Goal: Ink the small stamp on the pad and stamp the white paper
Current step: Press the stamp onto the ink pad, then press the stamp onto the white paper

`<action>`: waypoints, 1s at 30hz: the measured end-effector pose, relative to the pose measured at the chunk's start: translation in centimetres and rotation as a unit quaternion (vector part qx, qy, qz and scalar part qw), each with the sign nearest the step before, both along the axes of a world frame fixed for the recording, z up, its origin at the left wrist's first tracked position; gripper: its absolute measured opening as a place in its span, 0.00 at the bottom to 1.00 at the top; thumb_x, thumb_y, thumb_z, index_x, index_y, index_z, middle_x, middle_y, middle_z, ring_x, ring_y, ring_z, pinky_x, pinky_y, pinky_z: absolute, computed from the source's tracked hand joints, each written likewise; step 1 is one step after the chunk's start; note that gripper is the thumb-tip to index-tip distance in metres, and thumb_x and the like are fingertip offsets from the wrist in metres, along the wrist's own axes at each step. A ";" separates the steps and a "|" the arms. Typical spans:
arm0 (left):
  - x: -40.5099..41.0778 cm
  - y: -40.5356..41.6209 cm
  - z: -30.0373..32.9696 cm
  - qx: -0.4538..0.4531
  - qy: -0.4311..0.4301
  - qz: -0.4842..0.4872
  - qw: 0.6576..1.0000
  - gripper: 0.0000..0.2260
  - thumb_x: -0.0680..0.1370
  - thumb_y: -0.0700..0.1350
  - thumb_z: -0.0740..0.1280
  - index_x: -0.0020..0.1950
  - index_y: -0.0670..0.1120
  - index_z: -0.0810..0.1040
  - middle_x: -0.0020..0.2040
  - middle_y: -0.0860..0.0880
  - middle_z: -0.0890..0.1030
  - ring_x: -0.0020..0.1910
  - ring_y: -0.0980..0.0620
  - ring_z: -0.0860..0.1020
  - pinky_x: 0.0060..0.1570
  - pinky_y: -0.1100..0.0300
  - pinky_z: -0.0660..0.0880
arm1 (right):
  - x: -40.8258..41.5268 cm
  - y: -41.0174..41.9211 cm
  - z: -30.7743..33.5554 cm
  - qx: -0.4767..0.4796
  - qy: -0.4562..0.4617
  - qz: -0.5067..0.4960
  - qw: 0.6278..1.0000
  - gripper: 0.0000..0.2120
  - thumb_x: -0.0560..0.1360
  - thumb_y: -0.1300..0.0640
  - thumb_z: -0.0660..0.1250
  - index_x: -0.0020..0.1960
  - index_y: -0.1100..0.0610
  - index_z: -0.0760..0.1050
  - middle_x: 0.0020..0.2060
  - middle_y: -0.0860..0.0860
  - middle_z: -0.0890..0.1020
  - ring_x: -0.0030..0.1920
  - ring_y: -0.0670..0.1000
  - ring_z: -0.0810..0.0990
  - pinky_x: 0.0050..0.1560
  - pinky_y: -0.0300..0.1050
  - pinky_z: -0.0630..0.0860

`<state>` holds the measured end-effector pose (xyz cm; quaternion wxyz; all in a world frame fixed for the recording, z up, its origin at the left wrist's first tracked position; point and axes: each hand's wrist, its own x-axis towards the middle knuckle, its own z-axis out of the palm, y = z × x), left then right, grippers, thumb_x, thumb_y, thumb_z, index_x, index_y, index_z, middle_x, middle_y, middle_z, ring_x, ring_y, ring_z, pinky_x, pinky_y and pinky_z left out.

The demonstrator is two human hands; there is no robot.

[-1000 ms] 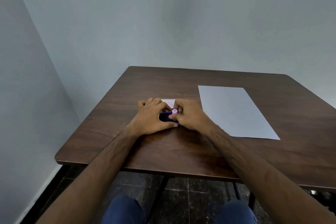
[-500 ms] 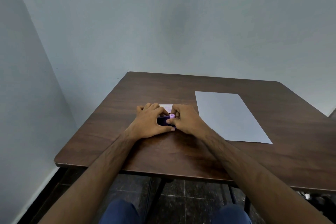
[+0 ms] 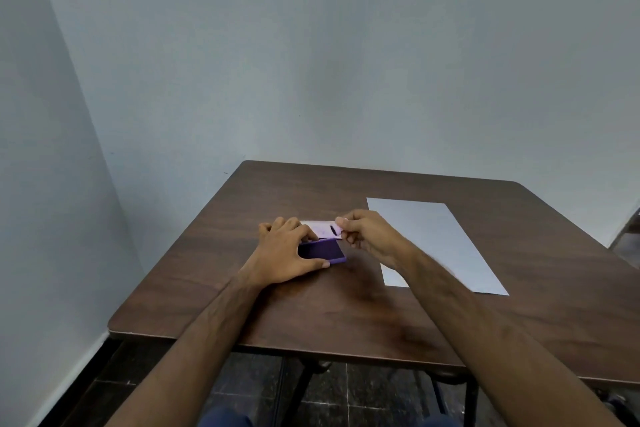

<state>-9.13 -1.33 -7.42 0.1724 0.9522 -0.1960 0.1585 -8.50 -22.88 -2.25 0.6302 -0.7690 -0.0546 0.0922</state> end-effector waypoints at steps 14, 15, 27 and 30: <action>-0.2 -0.5 0.3 0.002 -0.053 0.009 0.999 0.32 0.71 0.76 0.57 0.68 0.61 0.69 0.59 0.61 0.73 0.59 0.58 0.70 0.58 0.54 0.59 | 1.3 -7.2 -3.1 0.333 0.101 0.047 0.936 0.11 0.83 0.60 0.60 0.61 0.64 0.76 0.42 0.56 0.81 0.39 0.49 0.80 0.42 0.42 0.80; -0.2 -0.8 0.4 -0.001 -0.056 0.003 0.998 0.30 0.72 0.75 0.56 0.68 0.61 0.69 0.59 0.61 0.74 0.59 0.58 0.70 0.58 0.55 0.59 | 1.6 -7.8 -3.1 0.302 0.076 0.028 0.950 0.11 0.82 0.58 0.62 0.59 0.63 0.78 0.40 0.55 0.81 0.38 0.48 0.79 0.41 0.42 0.79; -0.6 -6.8 1.5 0.096 -0.102 -0.113 0.984 0.13 0.81 0.56 0.59 0.63 0.56 0.73 0.64 0.57 0.75 0.66 0.55 0.72 0.67 0.51 0.60 | -0.7 -10.1 -3.0 0.119 -0.010 0.018 0.993 0.08 0.80 0.55 0.65 0.50 0.60 0.80 0.33 0.53 0.78 0.32 0.49 0.73 0.33 0.40 0.70; -0.8 -7.6 1.3 0.116 -0.072 -0.140 0.981 0.16 0.82 0.58 0.57 0.68 0.56 0.71 0.70 0.56 0.73 0.71 0.55 0.69 0.72 0.52 0.58 | -2.5 -11.8 -2.9 0.121 0.014 0.078 0.989 0.12 0.82 0.53 0.60 0.51 0.61 0.78 0.34 0.54 0.77 0.32 0.48 0.72 0.33 0.40 0.70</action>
